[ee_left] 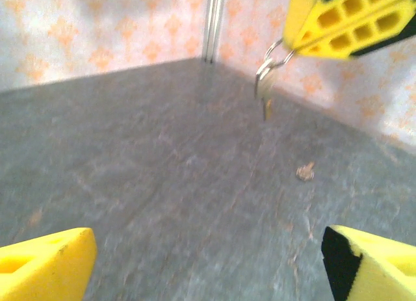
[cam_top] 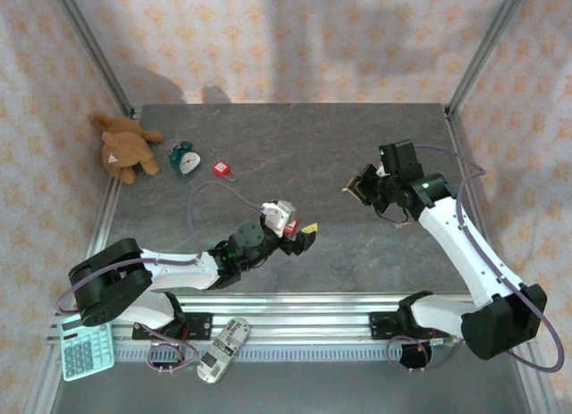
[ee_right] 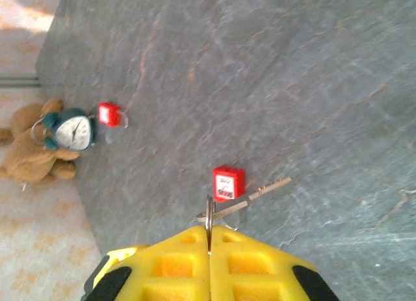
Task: Unlock with the key
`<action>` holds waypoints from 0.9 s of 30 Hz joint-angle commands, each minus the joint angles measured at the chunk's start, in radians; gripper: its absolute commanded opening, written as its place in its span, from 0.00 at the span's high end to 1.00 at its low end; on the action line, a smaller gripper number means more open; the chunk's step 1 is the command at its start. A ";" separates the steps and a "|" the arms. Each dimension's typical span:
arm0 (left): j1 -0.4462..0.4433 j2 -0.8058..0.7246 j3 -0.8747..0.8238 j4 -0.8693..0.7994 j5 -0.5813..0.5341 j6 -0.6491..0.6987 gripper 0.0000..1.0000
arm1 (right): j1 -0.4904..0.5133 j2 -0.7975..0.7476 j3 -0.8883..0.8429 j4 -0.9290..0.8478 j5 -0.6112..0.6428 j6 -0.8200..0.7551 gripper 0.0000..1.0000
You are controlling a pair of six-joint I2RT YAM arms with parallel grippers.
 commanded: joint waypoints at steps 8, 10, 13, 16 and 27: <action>-0.004 -0.057 0.172 -0.301 -0.004 0.096 0.04 | 0.078 0.007 0.101 0.043 -0.079 -0.011 0.93; -0.004 -0.054 0.172 -0.303 0.018 0.098 0.03 | 0.092 0.007 0.103 0.059 -0.099 -0.003 0.93; -0.004 -0.039 0.148 -0.234 0.033 0.078 0.03 | 0.119 0.028 0.104 0.088 -0.118 0.010 0.93; -0.004 -0.020 0.133 -0.174 0.033 0.046 0.06 | 0.152 0.035 0.110 0.108 -0.125 0.022 0.93; -0.002 0.036 0.060 0.059 0.000 -0.073 0.34 | 0.207 0.017 0.085 0.180 -0.145 0.100 0.93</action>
